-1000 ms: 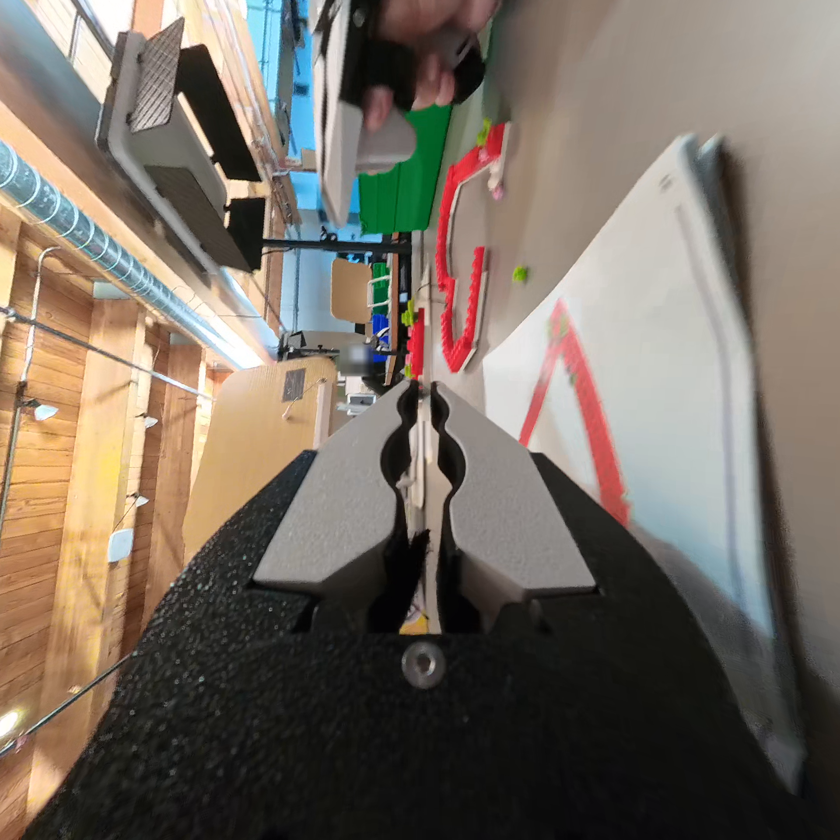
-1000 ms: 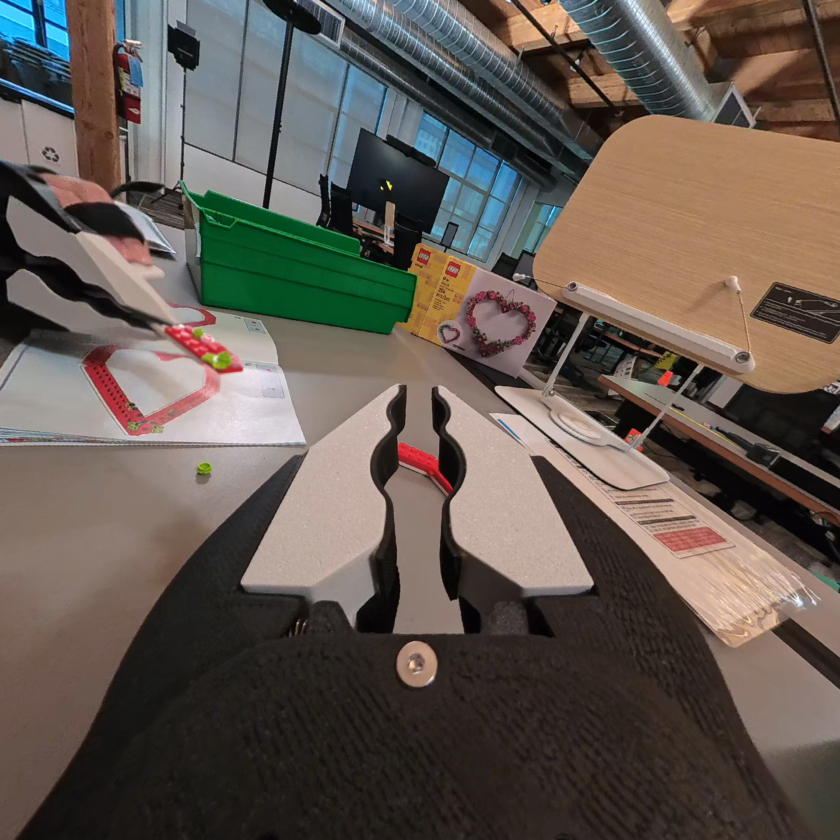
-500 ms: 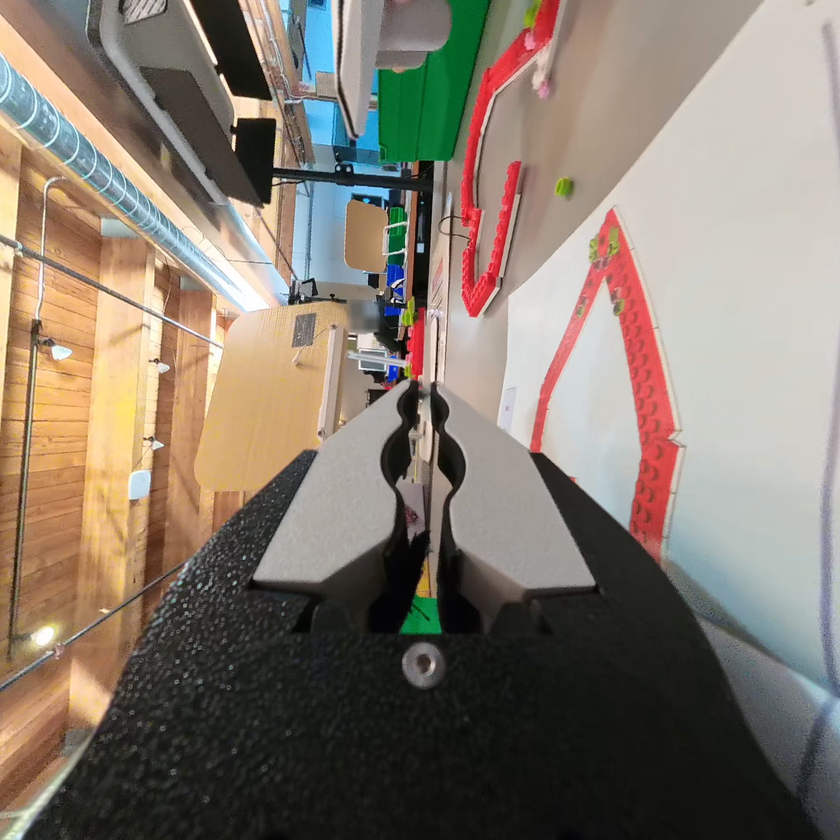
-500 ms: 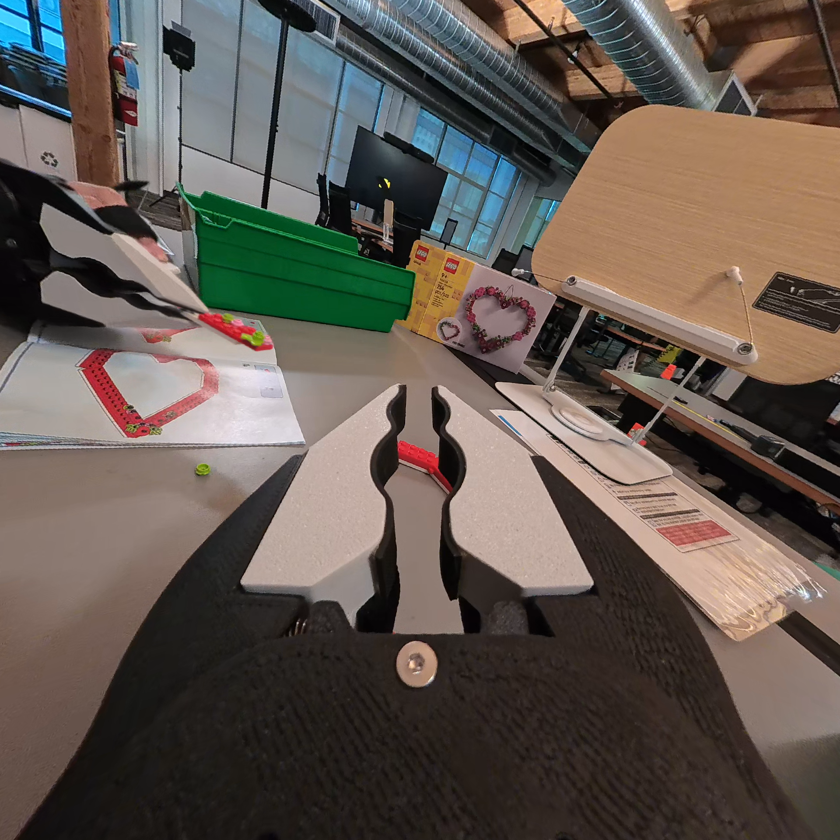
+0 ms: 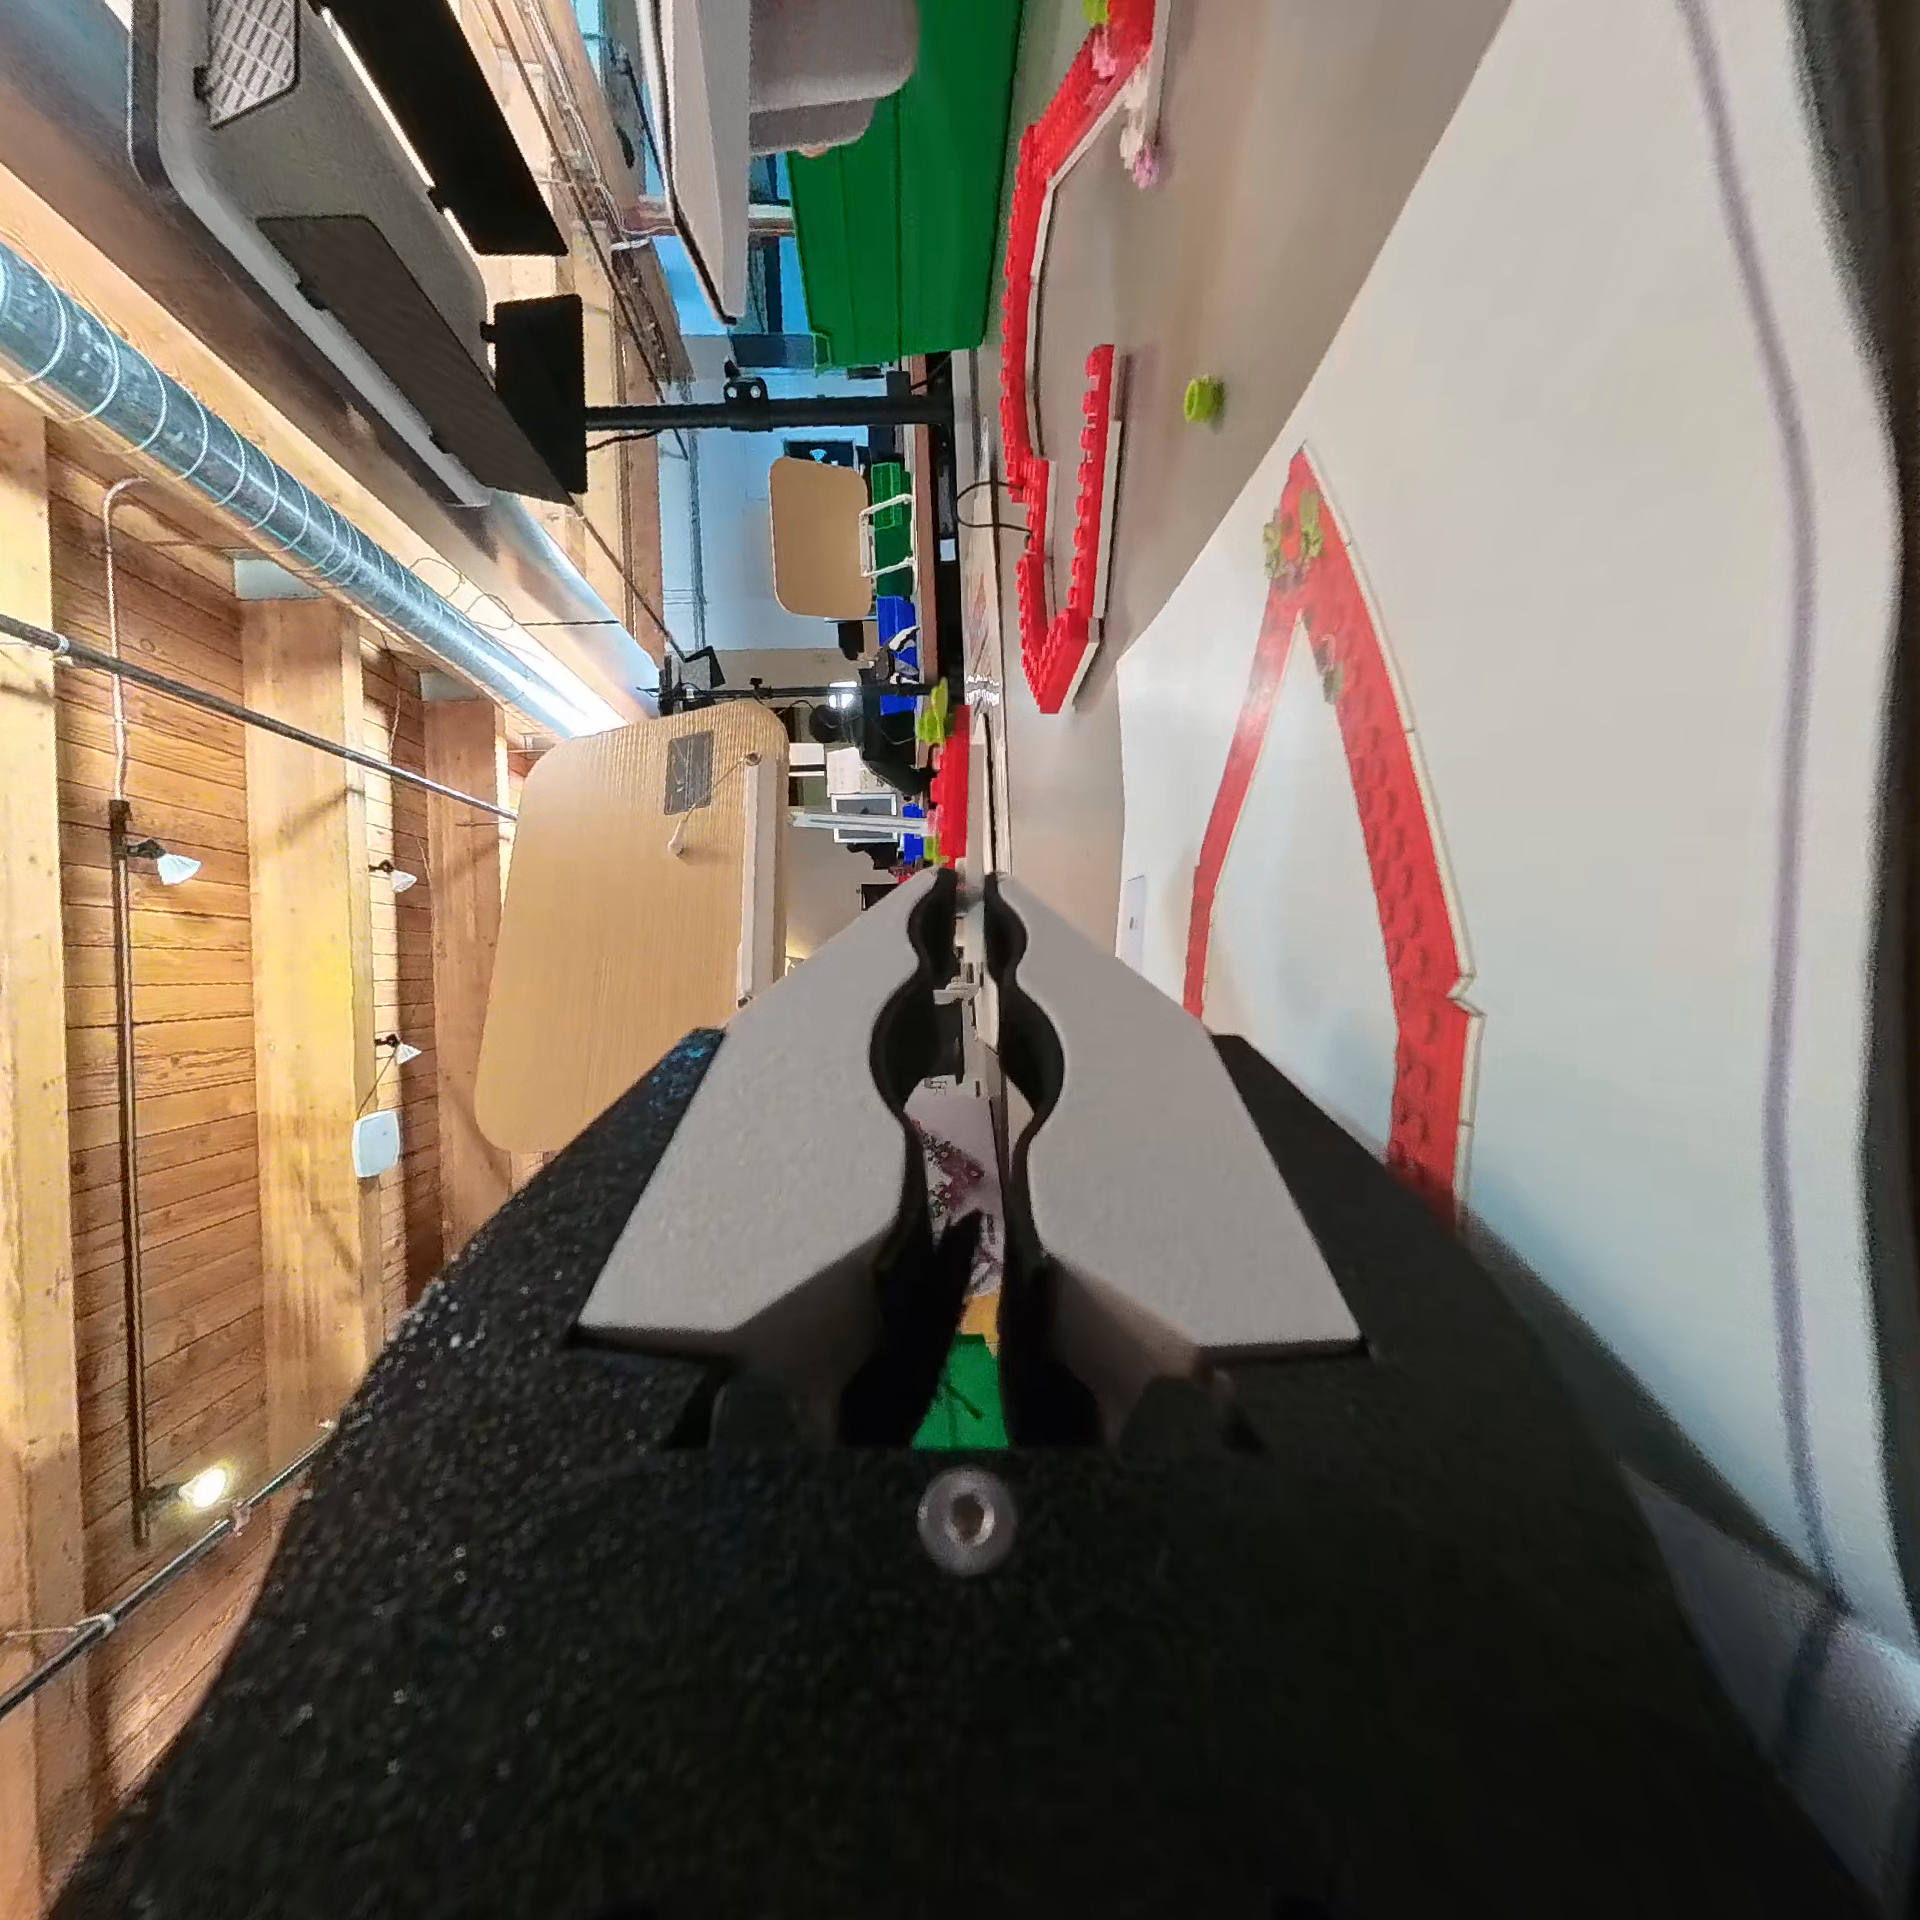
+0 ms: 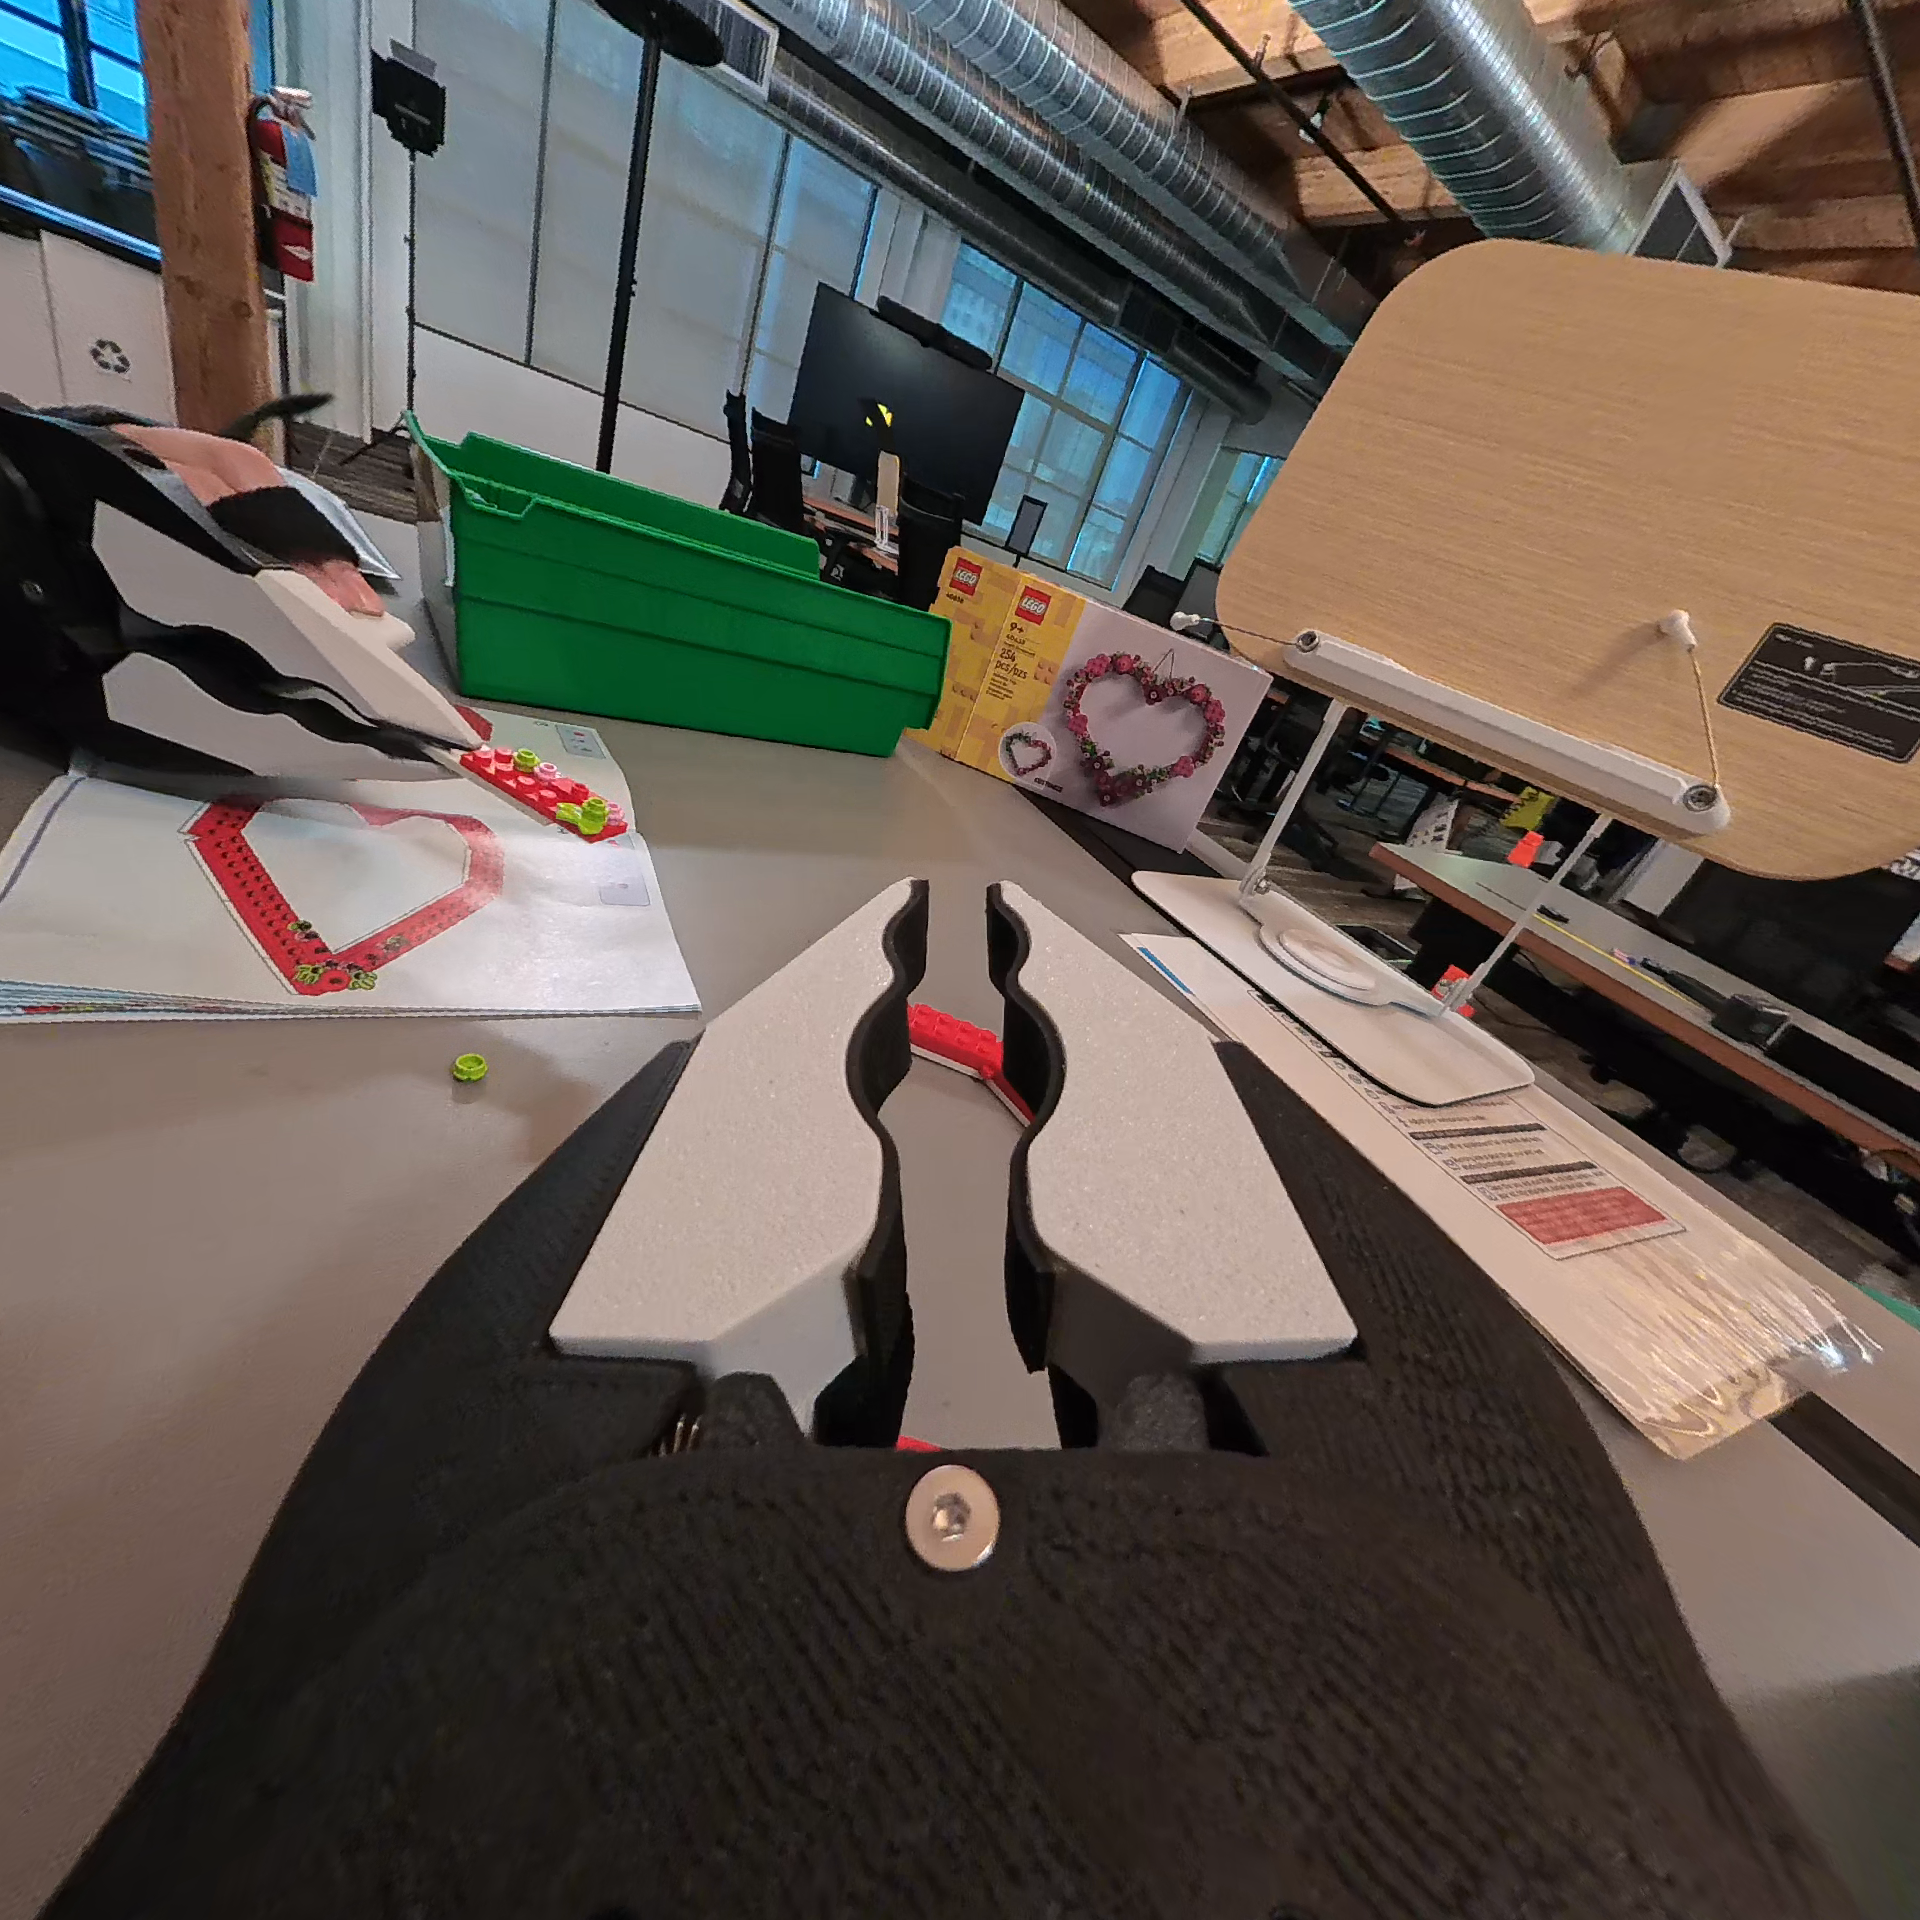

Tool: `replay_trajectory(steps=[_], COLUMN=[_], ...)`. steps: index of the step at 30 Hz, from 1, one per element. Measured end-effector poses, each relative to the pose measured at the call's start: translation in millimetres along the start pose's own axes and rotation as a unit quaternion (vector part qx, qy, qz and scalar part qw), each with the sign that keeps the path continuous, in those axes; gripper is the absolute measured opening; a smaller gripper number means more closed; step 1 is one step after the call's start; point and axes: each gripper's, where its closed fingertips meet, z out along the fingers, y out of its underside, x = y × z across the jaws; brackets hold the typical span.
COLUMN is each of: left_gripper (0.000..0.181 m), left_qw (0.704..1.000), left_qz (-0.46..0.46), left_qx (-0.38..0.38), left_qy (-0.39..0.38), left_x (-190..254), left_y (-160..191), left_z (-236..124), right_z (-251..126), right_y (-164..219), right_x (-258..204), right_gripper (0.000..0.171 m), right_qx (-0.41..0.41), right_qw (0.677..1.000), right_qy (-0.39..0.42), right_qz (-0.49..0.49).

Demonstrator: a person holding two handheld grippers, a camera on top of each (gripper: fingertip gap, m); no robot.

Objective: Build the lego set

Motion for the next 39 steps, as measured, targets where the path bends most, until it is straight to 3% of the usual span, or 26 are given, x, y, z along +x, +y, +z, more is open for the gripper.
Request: replay_trajectory(steps=[39], left_gripper=[0.002], left_qw=[1.000], left_qz=[-0.030], left_qx=[0.003], left_qy=[-0.001], left_x=[-2.0], left_y=[4.5], left_z=[0.1], right_z=[-1.7], right_y=[0.1], right_x=[2.2], right_gripper=[0.009], right_qx=[0.002], right_qw=[1.000], right_qy=[0.003], right_qz=[0.004])
